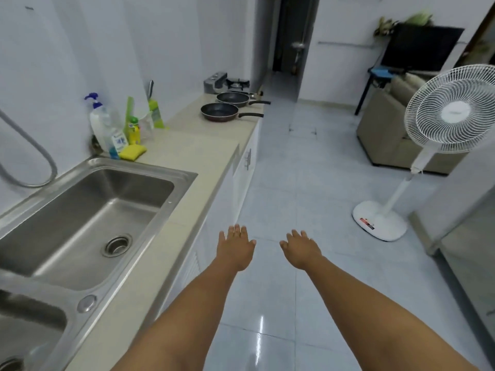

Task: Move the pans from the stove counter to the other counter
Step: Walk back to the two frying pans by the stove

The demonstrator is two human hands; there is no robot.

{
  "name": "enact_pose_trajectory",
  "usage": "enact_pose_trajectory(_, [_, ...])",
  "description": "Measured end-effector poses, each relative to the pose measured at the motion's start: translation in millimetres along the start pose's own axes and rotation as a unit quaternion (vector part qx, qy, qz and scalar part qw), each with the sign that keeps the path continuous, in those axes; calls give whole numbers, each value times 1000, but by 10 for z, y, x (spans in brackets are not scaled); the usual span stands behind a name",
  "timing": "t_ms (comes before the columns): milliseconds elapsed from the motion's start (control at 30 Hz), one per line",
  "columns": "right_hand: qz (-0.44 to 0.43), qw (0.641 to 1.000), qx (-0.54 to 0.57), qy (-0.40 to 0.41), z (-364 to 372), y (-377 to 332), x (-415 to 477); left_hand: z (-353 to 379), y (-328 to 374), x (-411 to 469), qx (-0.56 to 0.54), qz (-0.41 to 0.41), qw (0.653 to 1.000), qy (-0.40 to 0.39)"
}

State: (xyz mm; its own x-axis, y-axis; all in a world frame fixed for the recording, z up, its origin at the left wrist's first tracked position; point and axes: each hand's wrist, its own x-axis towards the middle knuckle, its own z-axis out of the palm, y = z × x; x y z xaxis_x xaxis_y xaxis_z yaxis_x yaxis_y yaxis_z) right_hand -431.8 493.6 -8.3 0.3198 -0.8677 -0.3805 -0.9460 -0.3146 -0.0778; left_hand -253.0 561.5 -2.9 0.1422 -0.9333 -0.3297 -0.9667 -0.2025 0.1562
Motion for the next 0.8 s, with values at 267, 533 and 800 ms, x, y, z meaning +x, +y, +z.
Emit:
enact_pose_trajectory(267, [8,1000,11,-25,-228,516,1112,-273,447,1308,15,4,1000,-25])
enact_pose_trajectory(533, [34,999,23,-14,-926,895,2545,-754,537,2888,33,17,999,-34])
enact_pose_trajectory(800, [70,996,58,18,-1808,1301,4078,-1595,697,4747,66,45,996,-27])
